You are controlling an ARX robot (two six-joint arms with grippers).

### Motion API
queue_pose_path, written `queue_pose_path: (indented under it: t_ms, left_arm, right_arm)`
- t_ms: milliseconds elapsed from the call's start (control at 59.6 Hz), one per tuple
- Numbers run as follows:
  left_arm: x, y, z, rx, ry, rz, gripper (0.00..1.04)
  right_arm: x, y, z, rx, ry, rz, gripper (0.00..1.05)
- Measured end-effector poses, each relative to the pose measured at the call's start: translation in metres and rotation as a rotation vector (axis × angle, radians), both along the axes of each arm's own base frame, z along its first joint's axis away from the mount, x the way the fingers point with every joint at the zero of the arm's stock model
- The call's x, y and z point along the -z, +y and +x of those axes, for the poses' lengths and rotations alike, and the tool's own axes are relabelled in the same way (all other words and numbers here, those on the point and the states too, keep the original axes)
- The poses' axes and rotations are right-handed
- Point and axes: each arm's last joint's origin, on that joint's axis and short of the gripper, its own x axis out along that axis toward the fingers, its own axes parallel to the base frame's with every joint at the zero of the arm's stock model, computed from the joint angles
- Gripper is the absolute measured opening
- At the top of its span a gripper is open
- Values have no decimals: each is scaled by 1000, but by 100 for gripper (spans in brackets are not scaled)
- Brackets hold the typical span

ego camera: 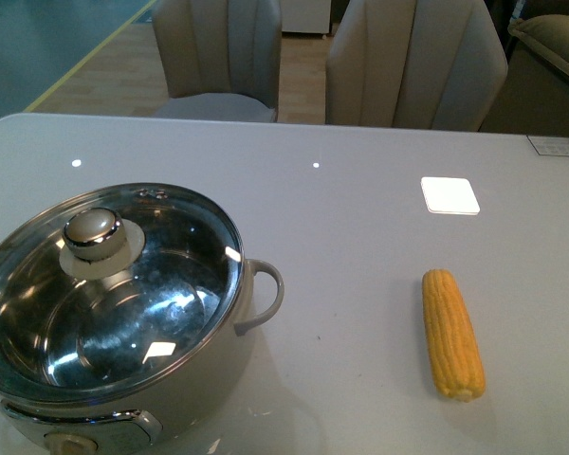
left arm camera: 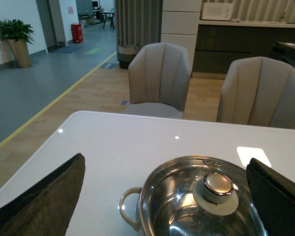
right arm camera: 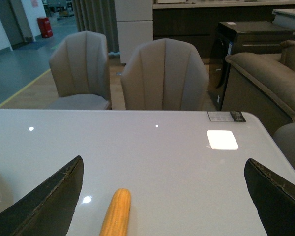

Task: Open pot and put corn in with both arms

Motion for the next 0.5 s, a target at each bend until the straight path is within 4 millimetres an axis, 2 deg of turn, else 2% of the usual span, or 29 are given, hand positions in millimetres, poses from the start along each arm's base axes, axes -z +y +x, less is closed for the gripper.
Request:
queue_pose_path:
  t_ms: [504]
  left_arm:
    - [0,0,0,0,0,0,98]
  right_arm:
    - [0,0,0,0,0,0,96]
